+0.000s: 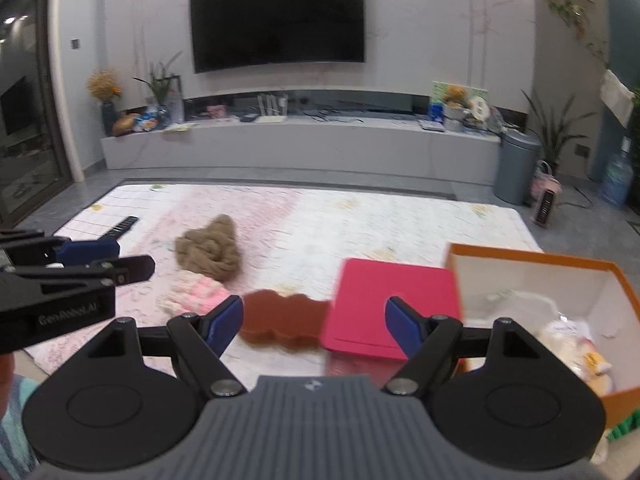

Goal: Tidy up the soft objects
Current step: 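Move both tools back over the knitted item and brown sponge, then grasp the pink-white knitted item with the left tool while the right tool grasps the brown sponge, then lift the knitted item and sponge and carry them over the box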

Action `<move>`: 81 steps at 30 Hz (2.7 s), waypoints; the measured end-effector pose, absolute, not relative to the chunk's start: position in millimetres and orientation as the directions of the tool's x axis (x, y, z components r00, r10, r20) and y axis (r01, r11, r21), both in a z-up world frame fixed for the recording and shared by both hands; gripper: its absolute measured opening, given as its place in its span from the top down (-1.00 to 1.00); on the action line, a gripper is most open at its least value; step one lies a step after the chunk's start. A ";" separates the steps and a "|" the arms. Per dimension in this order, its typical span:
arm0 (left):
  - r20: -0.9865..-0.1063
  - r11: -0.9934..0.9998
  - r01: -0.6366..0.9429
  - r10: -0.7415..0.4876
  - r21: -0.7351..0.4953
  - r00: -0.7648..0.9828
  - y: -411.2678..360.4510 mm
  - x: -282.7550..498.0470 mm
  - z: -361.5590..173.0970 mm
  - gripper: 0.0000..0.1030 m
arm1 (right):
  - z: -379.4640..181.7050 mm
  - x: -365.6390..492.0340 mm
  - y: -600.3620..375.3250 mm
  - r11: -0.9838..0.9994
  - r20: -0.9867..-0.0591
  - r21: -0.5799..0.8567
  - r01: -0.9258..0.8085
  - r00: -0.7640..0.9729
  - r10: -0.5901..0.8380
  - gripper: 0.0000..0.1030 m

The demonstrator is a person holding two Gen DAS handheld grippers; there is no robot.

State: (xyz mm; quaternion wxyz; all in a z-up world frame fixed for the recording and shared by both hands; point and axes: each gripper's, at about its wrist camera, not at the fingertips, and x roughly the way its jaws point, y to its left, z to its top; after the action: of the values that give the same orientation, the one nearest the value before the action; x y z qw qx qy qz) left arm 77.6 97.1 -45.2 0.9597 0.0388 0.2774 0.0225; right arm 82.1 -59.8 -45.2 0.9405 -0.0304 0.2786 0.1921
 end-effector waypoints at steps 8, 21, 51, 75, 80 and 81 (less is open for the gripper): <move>-0.567 0.995 -0.046 0.088 0.089 0.819 132.4 81.1 -59.3 0.11 | -66.3 89.9 -9.4 0.879 -0.559 0.020 -0.477 0.723 0.406 -0.50; -0.673 0.999 -0.019 0.047 0.049 0.738 152.7 110.9 -100.2 -0.07 | -117.1 129.3 35.4 0.826 -0.636 -0.093 -0.557 0.671 0.381 -0.50; -0.780 0.979 -0.182 0.040 -0.096 0.625 178.2 174.2 -160.2 -0.35 | -208.2 176.4 84.4 0.793 -0.638 -0.287 -0.537 0.725 0.260 -0.10; -0.661 0.995 -0.099 0.065 -0.014 0.747 163.7 147.6 -137.5 0.49 | -164.3 156.0 75.3 0.794 -0.557 -0.298 -0.530 0.772 0.306 0.57; -0.645 0.995 -0.097 0.056 -0.027 0.762 163.4 136.8 -129.1 0.51 | -148.8 146.1 72.0 0.809 -0.530 -0.283 -0.516 0.787 0.316 0.58; -0.640 0.995 -0.100 0.061 -0.025 0.766 163.5 134.3 -126.6 0.51 | -145.4 143.6 70.5 0.812 -0.526 -0.276 -0.514 0.788 0.320 0.58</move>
State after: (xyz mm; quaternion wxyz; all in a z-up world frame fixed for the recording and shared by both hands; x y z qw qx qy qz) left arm 134.3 163.5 -126.6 0.9392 -0.0290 0.3394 0.0429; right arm 143.6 70.5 -145.4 0.9226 -0.2071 0.2342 0.2258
